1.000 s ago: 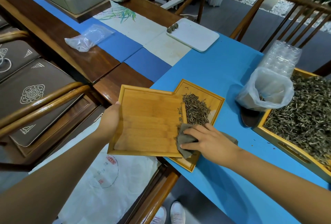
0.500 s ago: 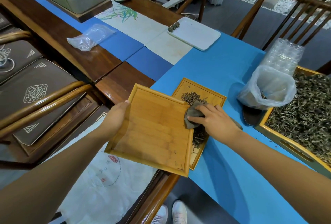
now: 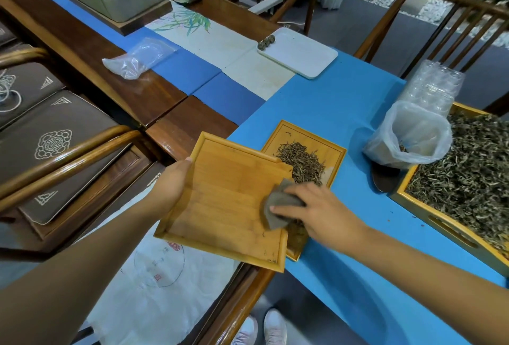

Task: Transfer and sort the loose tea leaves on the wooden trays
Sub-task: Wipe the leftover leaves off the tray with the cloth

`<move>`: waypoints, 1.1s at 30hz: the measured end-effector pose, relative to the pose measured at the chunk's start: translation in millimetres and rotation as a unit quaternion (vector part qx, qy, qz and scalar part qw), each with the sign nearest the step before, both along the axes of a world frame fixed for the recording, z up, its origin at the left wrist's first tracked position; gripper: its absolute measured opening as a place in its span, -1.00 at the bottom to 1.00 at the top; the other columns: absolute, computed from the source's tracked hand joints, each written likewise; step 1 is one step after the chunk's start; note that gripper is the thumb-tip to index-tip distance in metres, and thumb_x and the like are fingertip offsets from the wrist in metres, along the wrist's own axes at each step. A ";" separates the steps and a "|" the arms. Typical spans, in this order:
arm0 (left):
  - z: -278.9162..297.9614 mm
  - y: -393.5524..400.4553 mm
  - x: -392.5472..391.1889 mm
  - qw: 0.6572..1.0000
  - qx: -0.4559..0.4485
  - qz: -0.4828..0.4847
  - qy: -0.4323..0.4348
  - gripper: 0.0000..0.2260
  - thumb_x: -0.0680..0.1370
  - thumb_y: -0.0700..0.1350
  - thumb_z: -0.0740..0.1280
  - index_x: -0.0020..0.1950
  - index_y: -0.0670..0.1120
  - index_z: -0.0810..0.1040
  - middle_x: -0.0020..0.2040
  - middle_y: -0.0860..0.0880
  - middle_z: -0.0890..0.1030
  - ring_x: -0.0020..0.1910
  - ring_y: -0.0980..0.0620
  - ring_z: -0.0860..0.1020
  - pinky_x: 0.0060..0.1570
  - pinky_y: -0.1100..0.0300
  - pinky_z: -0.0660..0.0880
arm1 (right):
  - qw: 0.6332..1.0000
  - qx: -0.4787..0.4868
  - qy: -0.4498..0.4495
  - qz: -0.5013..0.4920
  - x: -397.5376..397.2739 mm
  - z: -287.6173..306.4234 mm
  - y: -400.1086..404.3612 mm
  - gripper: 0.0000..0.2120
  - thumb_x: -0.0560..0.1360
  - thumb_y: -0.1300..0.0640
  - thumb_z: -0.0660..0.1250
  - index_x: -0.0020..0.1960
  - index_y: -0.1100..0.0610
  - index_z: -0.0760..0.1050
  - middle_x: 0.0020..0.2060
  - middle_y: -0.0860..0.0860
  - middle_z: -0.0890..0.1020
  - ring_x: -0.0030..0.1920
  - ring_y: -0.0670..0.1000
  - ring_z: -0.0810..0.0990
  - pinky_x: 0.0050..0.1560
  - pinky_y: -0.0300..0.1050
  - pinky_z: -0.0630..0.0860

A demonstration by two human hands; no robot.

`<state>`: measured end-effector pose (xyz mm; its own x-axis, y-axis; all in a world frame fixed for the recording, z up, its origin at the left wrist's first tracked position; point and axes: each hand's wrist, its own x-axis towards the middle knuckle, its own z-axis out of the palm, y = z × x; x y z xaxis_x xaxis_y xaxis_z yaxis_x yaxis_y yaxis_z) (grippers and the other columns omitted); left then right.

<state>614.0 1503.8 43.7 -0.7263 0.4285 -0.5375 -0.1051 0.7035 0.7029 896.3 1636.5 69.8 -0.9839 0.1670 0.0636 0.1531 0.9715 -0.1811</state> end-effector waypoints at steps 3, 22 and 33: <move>-0.5 -4.2 -0.1 1.000 0.015 -0.002 -0.007 -0.72 0.57 0.11 0.10 -0.03 -0.01 0.52 -0.23 0.01 0.52 -0.21 0.01 0.49 -0.18 0.08 0.40 | 0.996 0.000 -0.045 0.078 10.6 -0.6 -26.2 -0.34 0.14 0.23 0.55 0.17 -0.18 0.53 0.06 -0.03 0.61 -0.01 0.00 0.60 -0.13 -0.14 0.53; 3.2 -12.7 -0.5 1.000 0.003 -0.028 0.000 -0.74 0.59 0.08 0.11 -0.18 0.03 0.49 -0.25 -0.02 0.53 -0.23 0.00 0.51 -0.33 0.15 0.34 | 0.988 0.023 -0.102 -0.115 -18.0 -34.1 44.9 -0.35 0.45 0.36 0.17 0.42 -0.15 0.24 0.34 0.06 0.35 0.23 0.11 0.33 0.08 -0.05 0.26; 8.0 -37.1 6.5 0.998 0.044 -0.004 -0.032 -0.68 0.61 0.07 0.08 0.05 -0.12 0.49 -0.10 -0.14 0.51 -0.13 -0.08 0.49 -0.13 0.06 0.44 | 0.975 0.062 -0.103 -0.186 -20.5 -31.8 58.5 -0.39 0.44 0.36 0.18 0.40 -0.08 0.30 0.33 0.09 0.36 0.21 0.16 0.34 0.04 0.00 0.28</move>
<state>620.5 1466.8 51.7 -0.6877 0.4817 -0.5431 -0.1472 0.6400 0.7541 875.8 1694.9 37.9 -0.8504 0.5190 -0.0865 0.5204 0.8539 0.0065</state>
